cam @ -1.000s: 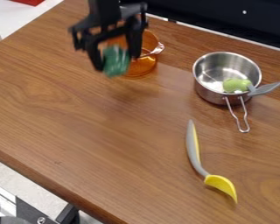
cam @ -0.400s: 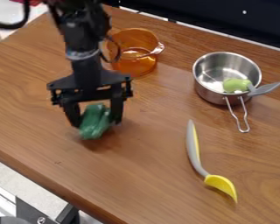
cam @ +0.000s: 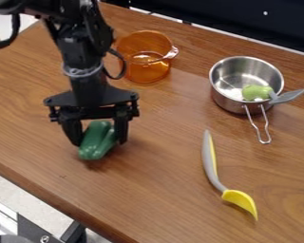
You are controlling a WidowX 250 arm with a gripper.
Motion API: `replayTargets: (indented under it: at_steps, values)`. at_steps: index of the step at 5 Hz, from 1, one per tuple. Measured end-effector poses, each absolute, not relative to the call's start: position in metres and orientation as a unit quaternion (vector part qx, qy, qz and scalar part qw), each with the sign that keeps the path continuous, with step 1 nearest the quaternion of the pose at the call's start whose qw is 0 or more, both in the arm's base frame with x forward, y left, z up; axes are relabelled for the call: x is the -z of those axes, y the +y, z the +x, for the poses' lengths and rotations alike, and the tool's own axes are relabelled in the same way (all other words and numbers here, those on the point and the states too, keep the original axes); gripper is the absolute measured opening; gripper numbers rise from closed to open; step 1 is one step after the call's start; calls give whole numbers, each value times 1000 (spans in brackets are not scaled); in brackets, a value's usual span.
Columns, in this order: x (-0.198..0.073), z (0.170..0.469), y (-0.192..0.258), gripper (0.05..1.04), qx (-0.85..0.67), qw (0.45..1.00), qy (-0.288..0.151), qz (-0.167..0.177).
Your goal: Get the green object out from the brown pot
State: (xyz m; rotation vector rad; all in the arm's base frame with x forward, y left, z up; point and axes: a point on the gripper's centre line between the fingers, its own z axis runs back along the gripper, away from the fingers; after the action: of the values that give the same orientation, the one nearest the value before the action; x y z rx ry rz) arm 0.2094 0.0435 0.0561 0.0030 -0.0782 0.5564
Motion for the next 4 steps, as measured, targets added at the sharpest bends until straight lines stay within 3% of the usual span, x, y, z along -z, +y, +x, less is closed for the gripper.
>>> replayTargets:
  at_steps: [1,4]
  values:
    - [-56,208,43,1003,-269,962,-34,8]
    - [-87,220,40,999,-288,957,-16,-22]
